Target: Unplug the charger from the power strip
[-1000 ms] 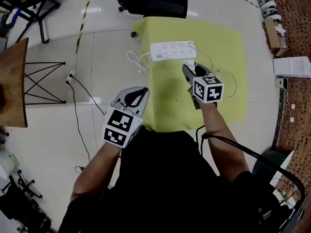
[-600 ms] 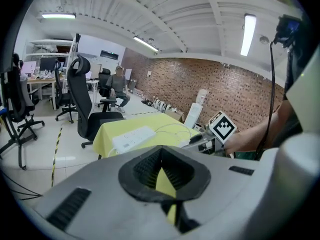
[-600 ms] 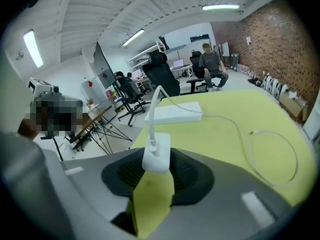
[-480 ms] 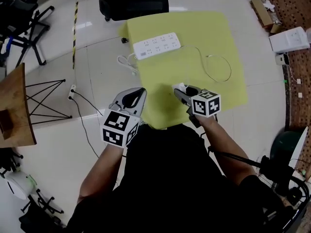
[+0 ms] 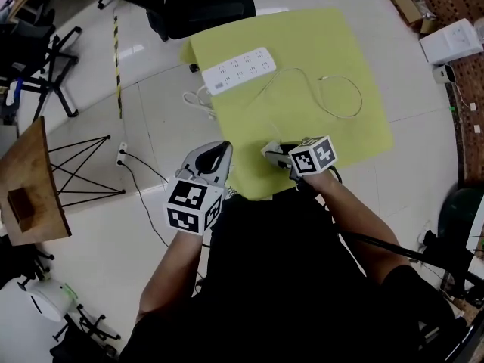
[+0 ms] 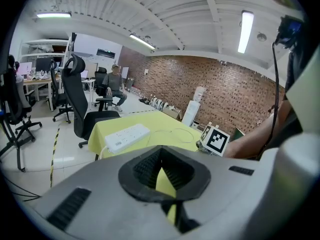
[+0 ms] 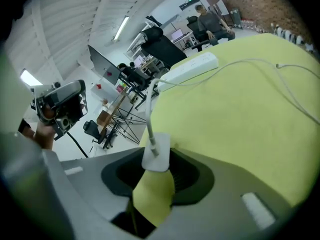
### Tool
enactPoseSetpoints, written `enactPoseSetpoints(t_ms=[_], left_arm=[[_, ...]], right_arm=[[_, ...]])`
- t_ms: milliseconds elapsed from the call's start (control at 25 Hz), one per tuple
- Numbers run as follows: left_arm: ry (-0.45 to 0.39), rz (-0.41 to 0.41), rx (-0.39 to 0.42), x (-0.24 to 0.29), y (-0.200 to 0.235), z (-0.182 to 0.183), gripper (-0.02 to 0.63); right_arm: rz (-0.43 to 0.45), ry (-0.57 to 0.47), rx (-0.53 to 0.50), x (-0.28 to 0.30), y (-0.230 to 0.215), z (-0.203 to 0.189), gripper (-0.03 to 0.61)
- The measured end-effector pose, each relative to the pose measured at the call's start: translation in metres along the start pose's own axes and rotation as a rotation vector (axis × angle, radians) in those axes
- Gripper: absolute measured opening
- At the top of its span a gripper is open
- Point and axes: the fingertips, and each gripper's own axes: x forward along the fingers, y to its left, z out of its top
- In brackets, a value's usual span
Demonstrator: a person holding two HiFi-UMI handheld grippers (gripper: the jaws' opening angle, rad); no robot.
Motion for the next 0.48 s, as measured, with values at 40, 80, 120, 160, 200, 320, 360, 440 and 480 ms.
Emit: enactPoseSetpoints(t_ms=[40, 80, 120, 160, 200, 320, 360, 440, 480], left_arm=[[-0.004, 0.001, -0.002, 0.001, -0.001, 0.001, 0.006], [-0.008, 0.004, -0.002, 0.0, -0.001, 0.001, 0.006], [-0.011, 0.008, -0.002, 0.0, -0.001, 0.002, 0.006], [-0.014, 0.014, -0.001, -0.001, 0.0, 0.002, 0.006], [-0.016, 0.019, -0.002, -0.001, 0.001, 0.002, 0.006], [-0.027, 0.031, -0.007, -0.003, 0.002, 0.003, 0.006], [-0.031, 0.034, -0.008, -0.005, 0.002, 0.003, 0.006], [-0.038, 0.041, -0.01, -0.008, 0.003, 0.003, 0.006], [-0.04, 0.043, -0.012, -0.009, 0.004, 0.003, 0.006]], right_arm=[[-0.006, 0.002, 0.003, -0.001, -0.003, 0.0, 0.143], [-0.011, -0.004, 0.006, -0.002, -0.005, 0.002, 0.143], [-0.018, -0.015, 0.005, -0.003, -0.007, 0.005, 0.144], [-0.028, -0.024, 0.002, -0.004, -0.01, 0.007, 0.151], [-0.041, -0.029, -0.004, -0.005, -0.012, 0.009, 0.157], [-0.098, -0.029, -0.035, -0.013, -0.021, 0.012, 0.191], [-0.122, -0.03, -0.043, -0.016, -0.025, 0.013, 0.198], [-0.172, -0.034, -0.049, -0.024, -0.032, 0.015, 0.209], [-0.191, -0.038, -0.048, -0.028, -0.035, 0.016, 0.213]])
